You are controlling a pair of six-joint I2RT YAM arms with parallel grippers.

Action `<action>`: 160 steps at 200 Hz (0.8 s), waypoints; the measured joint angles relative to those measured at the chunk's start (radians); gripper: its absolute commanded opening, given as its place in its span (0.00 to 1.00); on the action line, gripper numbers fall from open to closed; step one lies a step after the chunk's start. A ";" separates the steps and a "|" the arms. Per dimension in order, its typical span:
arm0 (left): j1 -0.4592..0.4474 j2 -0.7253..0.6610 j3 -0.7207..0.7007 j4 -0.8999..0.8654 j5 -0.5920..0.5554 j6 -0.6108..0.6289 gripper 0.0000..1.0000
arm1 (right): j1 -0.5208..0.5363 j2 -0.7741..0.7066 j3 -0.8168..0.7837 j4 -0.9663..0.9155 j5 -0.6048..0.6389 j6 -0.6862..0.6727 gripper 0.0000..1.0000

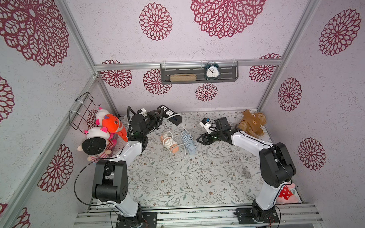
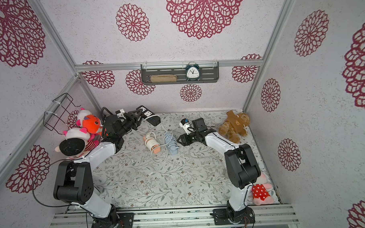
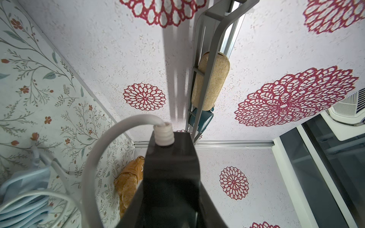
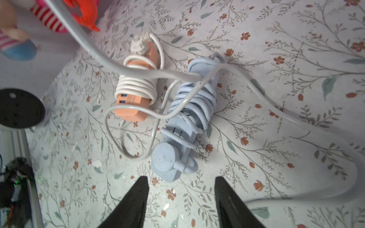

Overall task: Unwrap the cord wrapped around the power strip
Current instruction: Unwrap the power cord from the power strip.

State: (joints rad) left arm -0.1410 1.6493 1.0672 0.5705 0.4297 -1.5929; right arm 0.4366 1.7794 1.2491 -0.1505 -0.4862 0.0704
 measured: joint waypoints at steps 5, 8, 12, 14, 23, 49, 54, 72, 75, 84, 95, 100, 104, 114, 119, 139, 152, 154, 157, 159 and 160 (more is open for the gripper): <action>-0.004 0.000 0.000 0.000 -0.003 0.000 0.00 | 0.005 0.000 -0.006 0.017 0.006 0.032 0.62; -0.005 0.000 0.000 0.000 -0.004 0.000 0.00 | 0.007 0.000 -0.009 0.027 0.009 0.047 0.62; -0.008 0.000 0.000 0.000 -0.006 0.000 0.00 | 0.012 0.001 -0.013 0.042 0.015 0.072 0.62; -0.008 0.000 0.000 0.000 -0.008 0.000 0.00 | 0.014 0.002 -0.014 0.047 0.017 0.079 0.62; -0.012 0.000 0.000 0.000 -0.013 0.000 0.00 | 0.026 0.008 -0.018 0.077 0.032 0.132 0.61; -0.015 0.000 0.000 0.000 -0.024 0.002 0.00 | 0.057 0.058 -0.003 0.141 0.080 0.256 0.43; -0.016 0.000 0.000 0.000 -0.025 0.003 0.00 | 0.062 0.071 0.003 0.151 0.091 0.280 0.38; -0.016 0.000 0.000 0.000 -0.033 0.003 0.00 | 0.080 0.121 0.021 0.177 0.113 0.340 0.30; -0.016 0.000 0.000 0.000 -0.036 0.003 0.00 | 0.081 0.128 0.025 0.179 0.121 0.343 0.29; -0.016 0.000 0.000 0.001 -0.039 0.003 0.00 | 0.087 0.151 0.033 0.189 0.129 0.362 0.27; -0.016 0.000 0.000 0.002 -0.045 0.003 0.00 | 0.090 0.175 0.042 0.201 0.141 0.380 0.27; -0.016 0.000 0.000 0.002 -0.047 0.003 0.00 | 0.091 0.185 0.045 0.206 0.144 0.388 0.27; -0.016 0.000 0.000 0.002 -0.047 0.003 0.00 | 0.091 0.191 0.048 0.208 0.146 0.395 0.29; -0.016 0.000 0.000 0.004 -0.050 0.003 0.00 | 0.091 0.203 0.054 0.216 0.150 0.405 0.35; -0.016 0.000 0.000 0.005 -0.050 0.003 0.00 | 0.091 0.208 0.058 0.220 0.151 0.409 0.39; -0.017 0.000 0.000 0.011 -0.050 0.003 0.00 | 0.091 0.222 0.077 0.239 0.158 0.428 0.43; -0.017 0.000 0.000 0.014 -0.050 0.003 0.00 | 0.091 0.229 0.094 0.245 0.164 0.432 0.43; -0.017 0.000 0.000 0.014 -0.050 0.003 0.00 | 0.091 0.229 0.097 0.245 0.165 0.432 0.43; -0.018 0.000 0.000 0.015 -0.050 0.003 0.00 | 0.091 0.230 0.100 0.246 0.167 0.432 0.43; -0.018 0.000 0.000 0.016 -0.050 0.003 0.00 | 0.092 0.231 0.103 0.247 0.169 0.432 0.43; -0.018 0.000 0.000 0.016 -0.050 0.003 0.00 | 0.092 0.231 0.104 0.247 0.169 0.432 0.43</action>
State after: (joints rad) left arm -0.1585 1.6493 1.0672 0.5861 0.3794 -1.5902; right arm 0.5285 2.0106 1.3529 0.0967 -0.3168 0.5022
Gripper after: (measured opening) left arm 0.321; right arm 0.434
